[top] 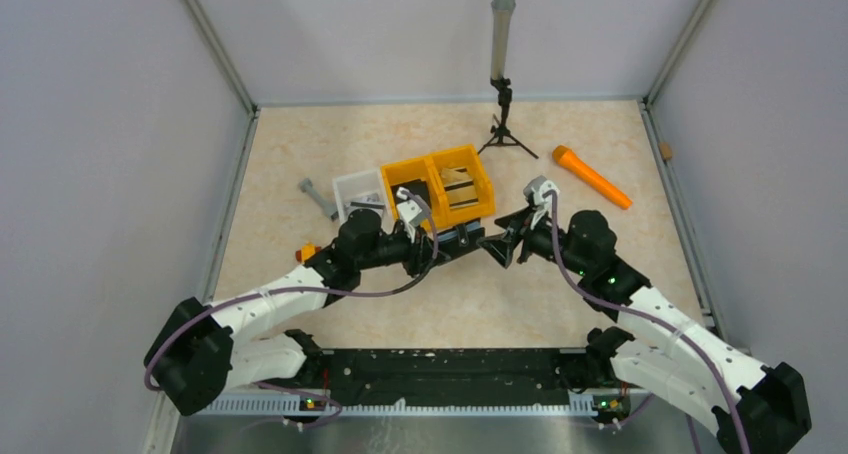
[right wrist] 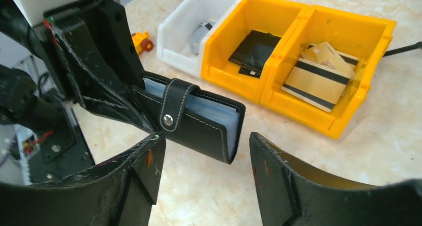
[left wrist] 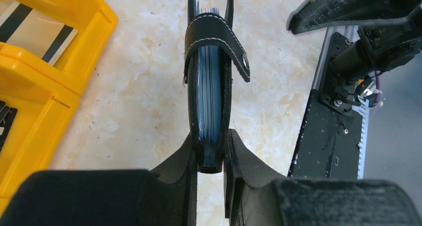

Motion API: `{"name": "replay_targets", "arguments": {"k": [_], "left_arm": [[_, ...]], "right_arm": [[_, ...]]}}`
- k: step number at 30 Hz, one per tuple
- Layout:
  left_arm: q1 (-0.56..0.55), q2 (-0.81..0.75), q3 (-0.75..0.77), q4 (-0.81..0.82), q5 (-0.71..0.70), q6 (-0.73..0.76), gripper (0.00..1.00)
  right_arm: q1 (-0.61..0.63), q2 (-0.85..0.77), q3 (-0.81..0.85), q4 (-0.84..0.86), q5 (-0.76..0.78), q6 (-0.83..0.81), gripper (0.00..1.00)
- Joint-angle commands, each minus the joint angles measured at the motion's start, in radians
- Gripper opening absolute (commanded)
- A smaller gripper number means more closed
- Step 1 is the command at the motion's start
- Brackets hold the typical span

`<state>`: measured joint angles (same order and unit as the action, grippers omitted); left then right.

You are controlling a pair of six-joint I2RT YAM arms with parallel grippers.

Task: Take the credit cards out of the card holder
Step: Open the card holder at the center of the board.

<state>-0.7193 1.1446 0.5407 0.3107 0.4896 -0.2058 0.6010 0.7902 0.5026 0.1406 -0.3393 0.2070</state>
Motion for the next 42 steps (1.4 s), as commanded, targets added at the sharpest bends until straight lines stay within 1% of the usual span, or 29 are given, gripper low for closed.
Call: {"name": "replay_targets", "arguments": {"k": [1,2,4,10,14,17,21,27,30,36,42], "left_arm": [[0.007,-0.046,-0.021,0.076,0.043,0.020,0.06],[0.007,-0.055,-0.025,0.080,0.046,0.020,0.06],[0.007,-0.069,-0.037,0.095,0.060,0.020,0.07],[0.007,-0.093,-0.054,0.126,0.104,0.019,0.08],[0.007,-0.117,-0.074,0.154,0.147,0.020,0.09],[0.007,-0.136,-0.090,0.168,0.162,0.031,0.11],[0.007,-0.145,-0.099,0.174,0.185,0.050,0.12],[0.008,-0.108,-0.080,0.174,0.233,0.056,0.12],[0.008,-0.103,-0.078,0.178,0.237,0.053,0.12],[0.006,-0.106,-0.081,0.178,0.237,0.052,0.12],[0.007,-0.098,-0.077,0.179,0.248,0.054,0.12]], "right_arm": [[0.009,-0.014,-0.011,0.058,-0.031,-0.212,0.83],[0.016,-0.019,-0.017,0.061,-0.045,-0.262,0.97],[0.024,-0.023,-0.026,0.056,-0.071,-0.344,0.99],[0.026,0.016,-0.012,0.057,-0.083,-0.415,0.99],[0.026,0.035,-0.015,0.079,-0.098,-0.422,0.99],[0.026,0.048,-0.006,0.087,-0.144,-0.421,0.99],[0.026,0.053,-0.002,0.123,-0.172,-0.386,0.99],[0.026,0.071,0.009,0.238,-0.244,-0.301,0.99],[0.026,0.099,0.033,0.253,-0.270,-0.272,0.98],[0.026,0.133,0.051,0.290,-0.323,-0.240,0.95],[0.027,0.167,0.095,0.268,-0.372,-0.225,0.88]]}}
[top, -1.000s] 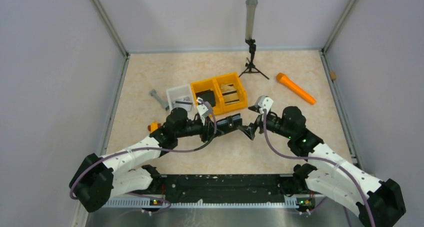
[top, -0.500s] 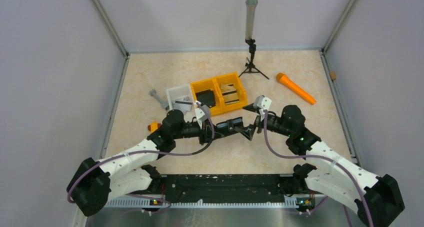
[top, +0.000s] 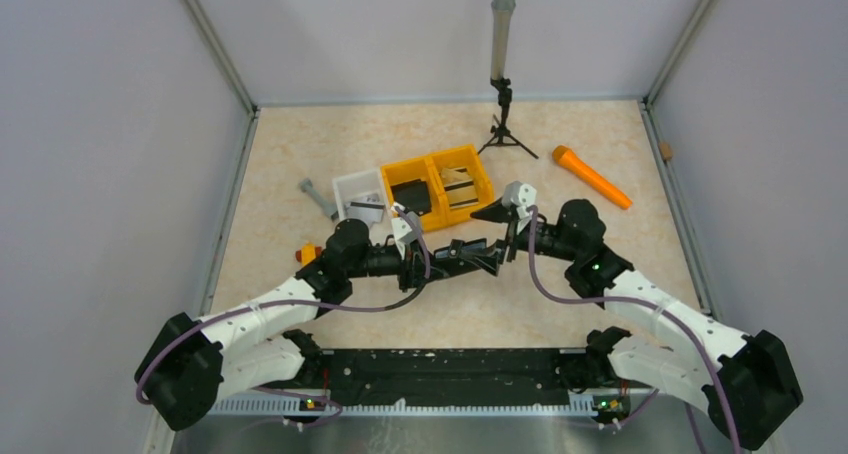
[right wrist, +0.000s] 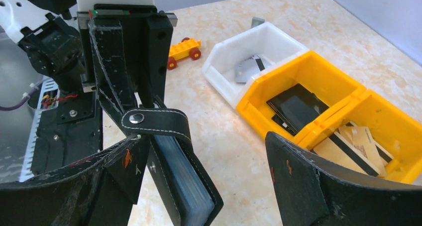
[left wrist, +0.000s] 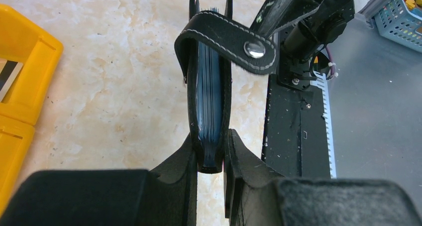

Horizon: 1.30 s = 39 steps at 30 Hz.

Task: Take the credit cards out of the card holder
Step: Open the card holder at the center of the board.

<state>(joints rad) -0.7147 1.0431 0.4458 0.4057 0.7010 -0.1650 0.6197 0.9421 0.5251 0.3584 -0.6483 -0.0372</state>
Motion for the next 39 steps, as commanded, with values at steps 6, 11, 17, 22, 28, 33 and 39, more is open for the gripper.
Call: {"name": "replay_targets", "arguments": {"k": [6,11,17,22,28,33,39], "left_arm": [[0.002,0.002,0.015,0.088,0.042,0.014,0.12],[0.002,-0.005,0.011,0.092,0.039,0.015,0.12],[0.002,-0.020,0.003,0.095,0.029,0.016,0.12],[0.003,-0.032,-0.005,0.099,0.017,0.017,0.12],[0.003,-0.048,-0.013,0.105,0.010,0.020,0.12],[0.002,-0.058,-0.022,0.115,0.013,0.020,0.13],[0.002,-0.042,-0.018,0.118,0.028,0.022,0.13]], "right_arm": [[0.008,0.041,0.108,0.018,-0.096,0.023,0.66],[0.008,0.061,0.126,-0.006,-0.131,0.022,0.47],[0.008,0.062,0.135,-0.045,-0.137,0.016,0.34],[0.008,0.068,0.152,-0.082,-0.151,0.021,0.39],[0.008,0.095,0.181,-0.157,-0.194,0.007,0.38],[0.009,0.119,0.187,-0.155,-0.213,0.008,0.32],[0.008,0.134,0.179,-0.049,-0.221,0.090,0.20]]}}
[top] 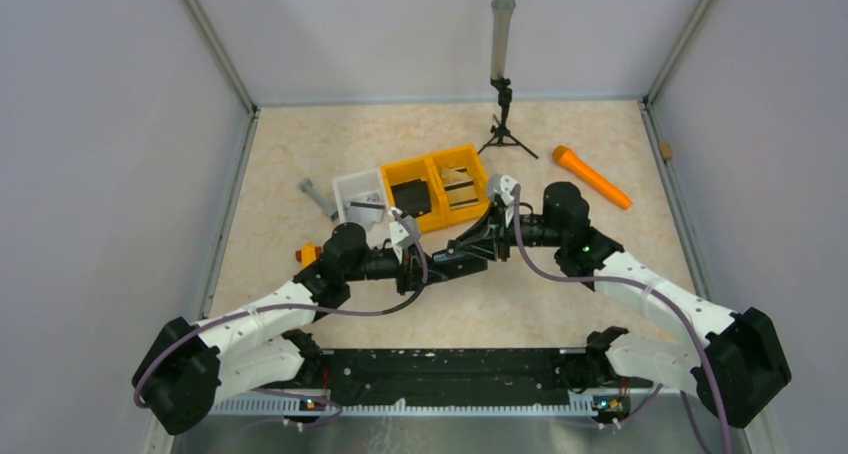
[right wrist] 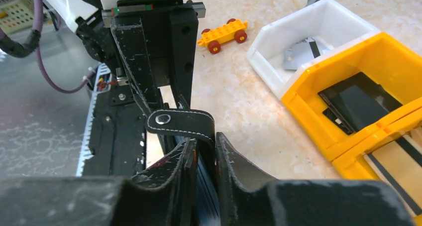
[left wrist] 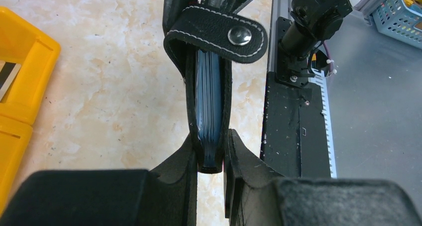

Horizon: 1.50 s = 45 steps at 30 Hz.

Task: Take the credit cards out of the card holder
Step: Open the card holder at the center of the board.

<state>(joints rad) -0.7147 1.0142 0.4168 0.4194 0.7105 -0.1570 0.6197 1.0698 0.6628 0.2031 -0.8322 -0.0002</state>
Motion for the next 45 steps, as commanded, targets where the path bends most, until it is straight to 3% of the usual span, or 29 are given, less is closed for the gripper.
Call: {"name": "replay_targets", "arguments": {"k": [1,7,9,12,13,18,21,34,45], "left_arm": [[0.002,-0.007,0.015,0.104,0.020,0.013,0.13],[0.003,0.000,0.019,0.093,0.010,0.018,0.14],[0.002,0.003,0.022,0.088,0.008,0.019,0.14],[0.003,0.010,0.027,0.075,-0.010,0.018,0.19],[0.003,0.011,0.029,0.071,-0.020,0.017,0.24],[0.003,0.012,0.030,0.068,-0.058,-0.004,0.84],[0.003,0.012,0.029,0.066,-0.080,-0.010,0.98],[0.020,-0.086,-0.035,0.103,-0.253,-0.068,0.99],[0.032,-0.094,-0.044,0.128,-0.215,-0.074,0.99]], "right_arm": [[0.008,0.008,0.041,0.125,-0.036,0.069,0.16],[0.008,0.003,0.045,0.172,-0.003,0.137,0.09],[0.008,-0.003,0.049,0.166,0.022,0.153,0.00],[0.008,-0.010,0.049,0.174,0.009,0.179,0.00],[0.008,-0.013,0.051,0.173,0.007,0.185,0.00],[0.007,-0.047,0.060,0.130,0.122,0.189,0.00],[0.006,-0.068,0.046,0.134,0.189,0.197,0.00],[-0.018,-0.122,0.090,0.088,0.373,0.461,0.00],[-0.018,-0.080,0.161,0.069,0.154,0.562,0.00]]}}
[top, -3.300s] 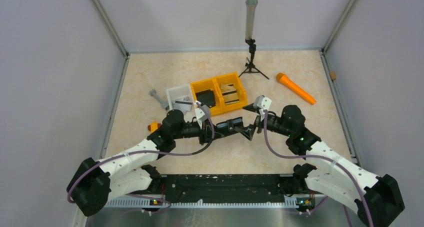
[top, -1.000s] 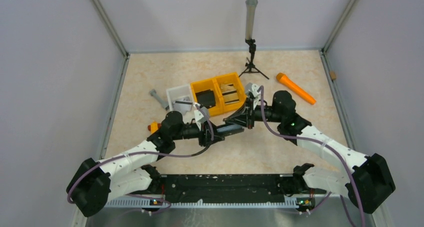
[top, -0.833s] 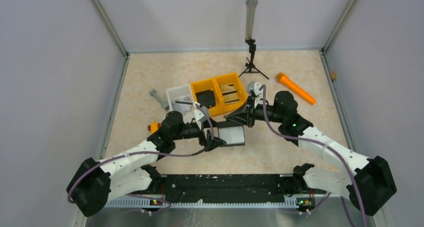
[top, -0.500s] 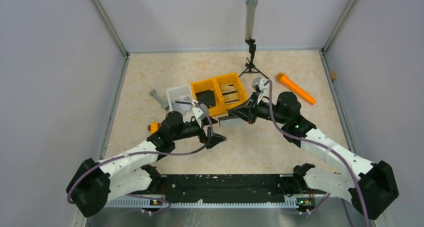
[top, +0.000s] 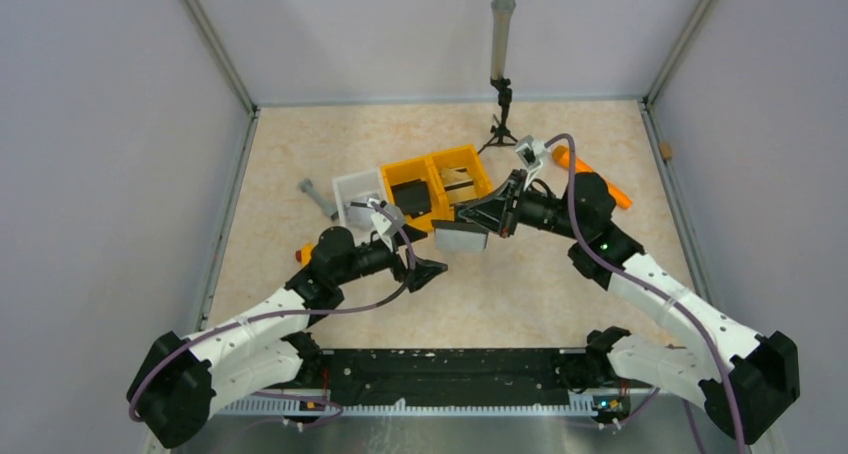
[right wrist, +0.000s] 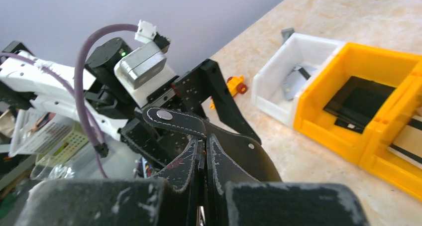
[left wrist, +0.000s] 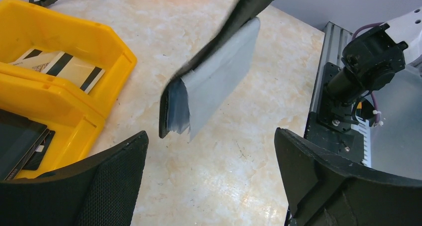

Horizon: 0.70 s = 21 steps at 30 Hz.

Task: Take the credit cards out of the card holder
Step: Open the card holder at the center of the board.

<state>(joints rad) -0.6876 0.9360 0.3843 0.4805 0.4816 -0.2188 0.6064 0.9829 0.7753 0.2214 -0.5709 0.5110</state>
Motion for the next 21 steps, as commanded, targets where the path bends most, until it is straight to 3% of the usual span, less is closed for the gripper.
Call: {"name": "replay_targets", "arguments": {"k": [1,7,14,21], "left_arm": [[0.005,-0.021,-0.015,0.069,0.015,-0.011,0.99],[0.005,-0.050,-0.034,0.093,0.090,0.012,0.99],[0.005,0.043,0.018,0.090,0.216,0.027,0.97],[0.005,0.015,0.003,0.097,0.209,0.028,0.90]], "right_arm": [[-0.004,0.013,0.048,0.049,-0.126,0.050,0.00],[-0.004,0.049,0.039,-0.010,-0.204,0.013,0.00],[0.042,0.104,0.002,0.098,-0.261,0.030,0.00],[0.069,0.162,-0.003,0.105,-0.241,-0.022,0.00]]}}
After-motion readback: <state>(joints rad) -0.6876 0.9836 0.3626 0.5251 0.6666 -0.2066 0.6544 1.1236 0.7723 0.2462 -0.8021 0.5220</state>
